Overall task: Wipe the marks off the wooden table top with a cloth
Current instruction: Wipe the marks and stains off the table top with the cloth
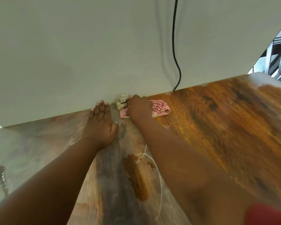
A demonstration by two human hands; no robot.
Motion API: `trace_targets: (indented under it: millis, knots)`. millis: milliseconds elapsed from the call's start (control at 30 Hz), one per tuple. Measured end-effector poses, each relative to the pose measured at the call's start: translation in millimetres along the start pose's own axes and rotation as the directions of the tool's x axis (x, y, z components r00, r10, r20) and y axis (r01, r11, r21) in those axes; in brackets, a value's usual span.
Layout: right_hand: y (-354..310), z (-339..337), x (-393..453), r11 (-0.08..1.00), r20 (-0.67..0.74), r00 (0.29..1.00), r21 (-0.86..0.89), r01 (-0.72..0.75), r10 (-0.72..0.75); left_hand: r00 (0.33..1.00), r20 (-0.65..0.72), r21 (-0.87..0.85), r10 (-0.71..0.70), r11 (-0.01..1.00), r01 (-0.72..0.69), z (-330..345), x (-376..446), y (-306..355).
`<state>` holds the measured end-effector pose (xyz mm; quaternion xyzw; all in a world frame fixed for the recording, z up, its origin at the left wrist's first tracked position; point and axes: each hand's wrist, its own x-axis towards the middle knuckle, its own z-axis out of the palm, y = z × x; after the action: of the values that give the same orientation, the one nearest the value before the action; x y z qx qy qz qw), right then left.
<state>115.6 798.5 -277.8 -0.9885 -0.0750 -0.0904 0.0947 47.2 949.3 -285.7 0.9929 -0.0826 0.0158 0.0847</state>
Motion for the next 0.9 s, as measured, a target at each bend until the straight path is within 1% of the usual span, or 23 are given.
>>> trace_targets:
  millis: [67,100,133,167,200,233,300,333,367,400,467,500,567,633,667,767,800,833,867,900]
  knots:
    - [12.0,-2.2,-5.1,0.986,0.049,0.985,-0.008,0.168,-0.167,0.999,0.039,-0.007,0.012,1.000,-0.012,0.3,4.3,2.1]
    - [22.3,-5.9,-8.0,0.967,0.096,0.963,0.044,0.250,-0.253,0.999,0.045,0.011,0.014,1.000,-0.015,0.6,6.8,1.9]
    - [32.3,-11.8,-8.7,0.949,0.157,0.939,0.123,0.290,-0.307,0.999,0.053,0.041,0.003,0.999,-0.005,0.1,9.2,0.0]
    - [41.9,-17.1,-6.3,0.938,0.213,0.923,0.201,0.281,-0.322,0.998,0.066,0.080,-0.023,0.997,0.018,-0.9,11.4,-2.6]
    - [48.5,-20.0,-0.3,0.938,0.255,0.918,0.249,0.241,-0.303,0.995,0.082,0.118,-0.061,0.992,0.051,-1.6,12.8,-6.0]
    - [50.0,-19.9,6.5,0.949,0.275,0.926,0.249,0.192,-0.260,0.989,0.098,0.150,-0.108,0.984,0.092,-2.3,13.9,-9.2]
    - [40.1,-11.0,17.2,0.980,0.239,0.961,0.167,0.104,-0.142,0.970,0.130,0.181,-0.207,0.967,0.181,-4.0,16.8,-11.1]
    - [29.1,-4.4,19.5,0.987,0.182,0.977,0.130,0.091,-0.114,0.957,0.148,0.178,-0.250,0.959,0.223,-5.2,19.3,-9.1]
    - [14.0,1.7,18.9,0.988,0.130,0.984,0.105,0.111,-0.124,0.945,0.154,0.163,-0.288,0.951,0.263,-6.0,21.3,-6.0]
    - [-2.9,8.3,16.5,0.984,0.099,0.981,0.081,0.161,-0.168,0.935,0.147,0.141,-0.322,0.943,0.302,-6.0,22.9,-2.2]
    - [-28.6,16.8,10.4,0.959,0.087,0.955,0.033,0.283,-0.285,0.921,0.115,0.097,-0.372,0.927,0.362,-5.4,23.9,3.7]
    - [-32.6,17.6,8.5,0.945,0.099,0.940,0.036,0.326,-0.328,0.915,0.100,0.076,-0.390,0.920,0.383,-5.2,22.8,4.6]
    - [-24.6,9.0,8.5,0.929,0.141,0.923,0.152,0.338,-0.359,0.904,0.066,0.020,-0.423,0.906,0.423,-3.6,19.8,2.9]
    - [-7.0,-0.4,9.6,0.919,0.192,0.927,0.298,0.258,-0.323,0.891,0.066,-0.017,-0.448,0.893,0.450,-2.3,15.9,1.6]
    - [2.0,-2.3,10.4,0.922,0.190,0.942,0.328,0.204,-0.277,0.890,0.068,-0.029,-0.451,0.891,0.454,-1.0,14.4,2.3]
    - [4.3,0.7,8.4,0.945,0.109,0.992,0.325,0.030,-0.069,0.891,0.059,-0.060,-0.449,0.890,0.453,0.9,14.2,7.9]
    - [-2.9,2.9,6.1,0.957,0.079,0.996,0.291,0.008,-0.032,0.892,0.056,-0.074,-0.449,0.889,0.452,-0.3,15.4,9.2]
    - [-9.9,3.8,2.4,0.967,0.060,0.997,0.253,0.022,-0.038,0.891,0.053,-0.087,-0.451,0.887,0.454,-1.8,16.8,9.6]
    - [-13.1,3.6,-2.5,0.969,0.060,0.995,0.238,0.062,-0.079,0.888,0.055,-0.091,-0.457,0.883,0.460,-3.1,17.9,10.0]
    - [-11.3,1.8,-9.1,0.959,0.079,0.987,0.260,0.116,-0.140,0.885,0.063,-0.086,-0.461,0.881,0.465,-4.5,19.0,10.0]
